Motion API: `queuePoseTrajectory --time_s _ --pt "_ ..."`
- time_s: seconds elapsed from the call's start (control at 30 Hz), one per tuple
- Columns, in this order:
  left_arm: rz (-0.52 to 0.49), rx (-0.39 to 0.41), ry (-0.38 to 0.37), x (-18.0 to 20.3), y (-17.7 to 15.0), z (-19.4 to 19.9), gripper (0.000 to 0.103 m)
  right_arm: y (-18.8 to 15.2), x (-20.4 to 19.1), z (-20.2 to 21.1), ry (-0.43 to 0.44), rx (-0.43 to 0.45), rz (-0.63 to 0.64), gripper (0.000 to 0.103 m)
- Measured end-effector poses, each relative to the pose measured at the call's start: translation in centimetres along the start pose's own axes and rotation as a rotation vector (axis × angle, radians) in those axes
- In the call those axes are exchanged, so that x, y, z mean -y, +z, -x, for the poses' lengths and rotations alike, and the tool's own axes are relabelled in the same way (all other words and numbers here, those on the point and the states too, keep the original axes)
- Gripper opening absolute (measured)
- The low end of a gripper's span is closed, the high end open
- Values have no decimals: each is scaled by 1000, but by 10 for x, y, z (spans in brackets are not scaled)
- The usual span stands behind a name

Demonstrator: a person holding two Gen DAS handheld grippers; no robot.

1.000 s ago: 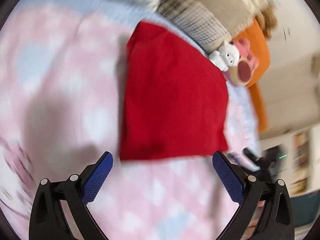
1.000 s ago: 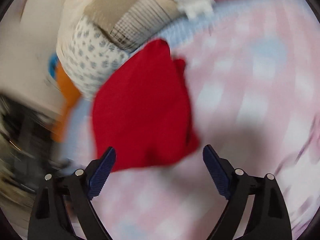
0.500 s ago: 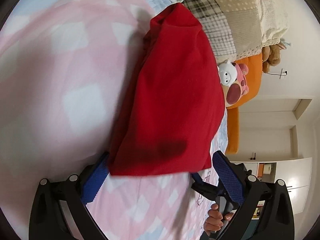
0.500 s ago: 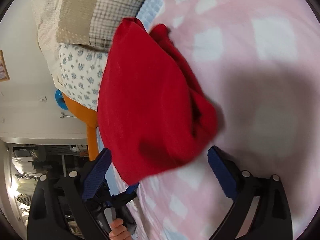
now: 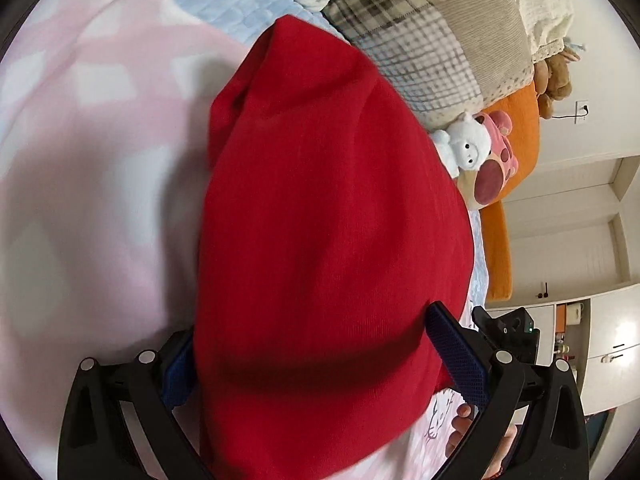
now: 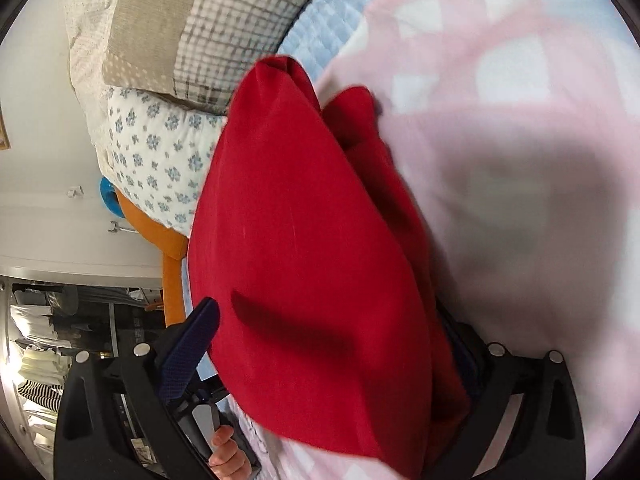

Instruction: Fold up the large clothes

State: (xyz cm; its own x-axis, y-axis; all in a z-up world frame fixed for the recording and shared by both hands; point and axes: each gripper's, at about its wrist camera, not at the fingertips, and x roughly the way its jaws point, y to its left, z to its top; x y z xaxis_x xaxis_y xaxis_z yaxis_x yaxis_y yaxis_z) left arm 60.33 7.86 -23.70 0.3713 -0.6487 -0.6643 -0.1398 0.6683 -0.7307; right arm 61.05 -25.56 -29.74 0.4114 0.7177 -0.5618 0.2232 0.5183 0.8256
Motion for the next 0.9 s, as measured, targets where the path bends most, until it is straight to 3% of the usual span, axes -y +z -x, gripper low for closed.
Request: queuePoseTrajectory --time_s 0.27,0.3,0.37,0.43,0.47,0.6,0.7,0.9 --pt "-52 -42 38 11 16 -13 101 14 -32 -31 -139 -113 188 98" --pt "-79 -56 61 16 16 -15 101 12 -36 -34 -149 -125 213 94" --pt "-120 -75 108 24 13 -17 98 7 -43 -37 -193 -129 259 74" --pt "-114 -76 151 29 11 -15 87 8 -41 -31 -153 -137 220 53" --pt "-91 -73 162 32 11 -12 82 8 -42 -28 -130 -134 208 47" --pt "-114 -22 181 56 9 9 53 -1 -65 -19 -159 -89 245 42" --pt "-163 9 123 81 8 28 47 -10 -84 -12 -138 -87 253 40" --pt "-190 84 99 104 5 106 46 -46 -133 4 -24 -88 263 39"
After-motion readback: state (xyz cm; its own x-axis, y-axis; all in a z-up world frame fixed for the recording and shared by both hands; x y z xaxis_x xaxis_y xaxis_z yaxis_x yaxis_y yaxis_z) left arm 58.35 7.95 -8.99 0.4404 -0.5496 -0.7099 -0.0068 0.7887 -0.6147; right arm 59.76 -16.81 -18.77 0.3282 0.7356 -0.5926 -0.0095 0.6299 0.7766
